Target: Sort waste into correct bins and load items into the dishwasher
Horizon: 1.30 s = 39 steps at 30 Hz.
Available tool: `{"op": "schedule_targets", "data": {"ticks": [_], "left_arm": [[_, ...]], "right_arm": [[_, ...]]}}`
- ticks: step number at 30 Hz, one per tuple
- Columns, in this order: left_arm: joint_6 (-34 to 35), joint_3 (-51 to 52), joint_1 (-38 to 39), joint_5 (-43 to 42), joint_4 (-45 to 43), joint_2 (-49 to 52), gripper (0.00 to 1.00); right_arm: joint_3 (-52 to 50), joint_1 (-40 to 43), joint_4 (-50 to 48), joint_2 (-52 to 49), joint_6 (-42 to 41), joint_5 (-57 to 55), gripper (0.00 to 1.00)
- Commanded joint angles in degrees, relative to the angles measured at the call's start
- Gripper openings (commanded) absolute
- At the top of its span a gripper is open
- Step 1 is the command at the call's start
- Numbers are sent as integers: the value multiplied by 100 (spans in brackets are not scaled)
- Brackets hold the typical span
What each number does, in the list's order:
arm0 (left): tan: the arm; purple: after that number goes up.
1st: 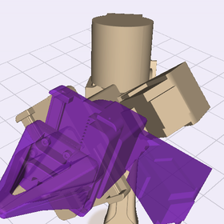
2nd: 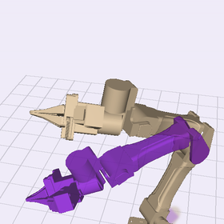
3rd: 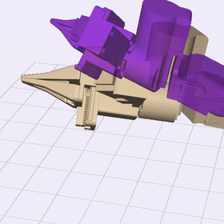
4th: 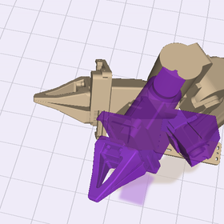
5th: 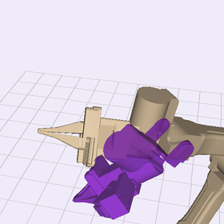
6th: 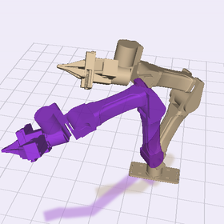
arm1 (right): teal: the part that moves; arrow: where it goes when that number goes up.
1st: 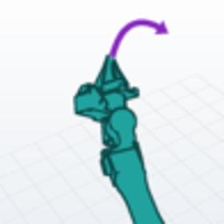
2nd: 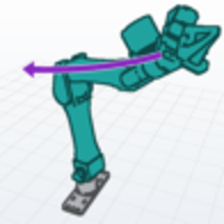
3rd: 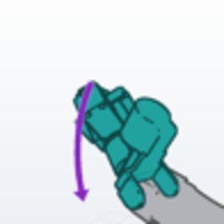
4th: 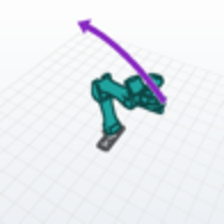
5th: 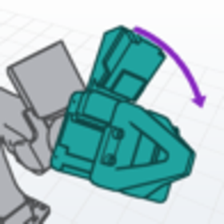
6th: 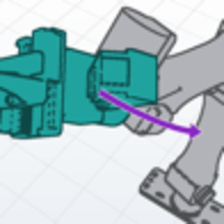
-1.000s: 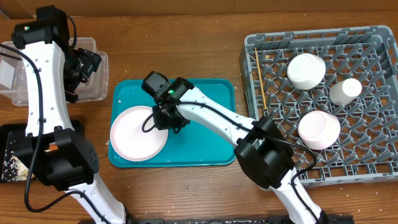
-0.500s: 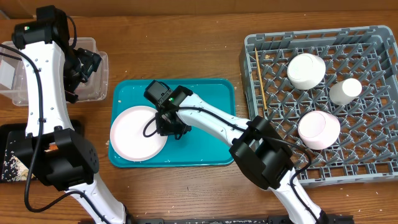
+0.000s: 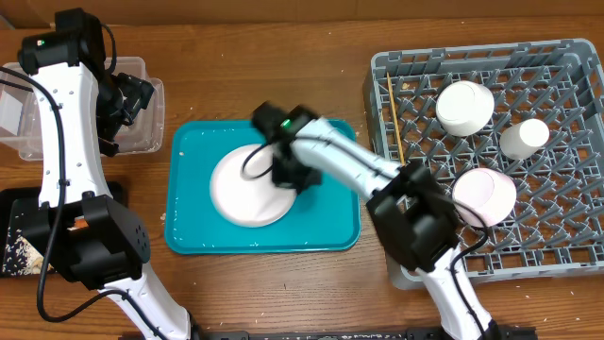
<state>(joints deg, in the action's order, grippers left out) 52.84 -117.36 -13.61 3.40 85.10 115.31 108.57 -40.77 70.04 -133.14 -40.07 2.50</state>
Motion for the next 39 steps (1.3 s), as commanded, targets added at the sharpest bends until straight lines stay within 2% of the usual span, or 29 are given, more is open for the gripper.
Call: {"op": "schedule_targets", "data": {"ticks": [1,5,9,14,20,21,27,29,39], "left_arm": [[120,31,13,0,9,-170,100],[120,31,13,0,9,-170,100],[120,31,13,0,9,-170,100],[120,31,13,-2,9,-170,100],[120,31,13,0,9,-170,100],[120,31,13,0,9,-170,100],[120,31,13,0,9,-170,100],[120,31,13,0,9,-170,100],[120,31,13,0,9,-170,100]], "right_arm": [[186,472,372,-28,-44,-879,4],[621,887,949,74,-9,-1237,10],[863,1054,1106,197,509,-1069,16],[874,992,1169,264,756,-662,18],[942,721,1185,271,826,-623,28],[960,660,1141,275,964,-599,34],[962,299,691,273,1757,-173,89],[962,146,466,273,1764,-166,99],[789,-391,-459,144,1764,-264,99]]}}
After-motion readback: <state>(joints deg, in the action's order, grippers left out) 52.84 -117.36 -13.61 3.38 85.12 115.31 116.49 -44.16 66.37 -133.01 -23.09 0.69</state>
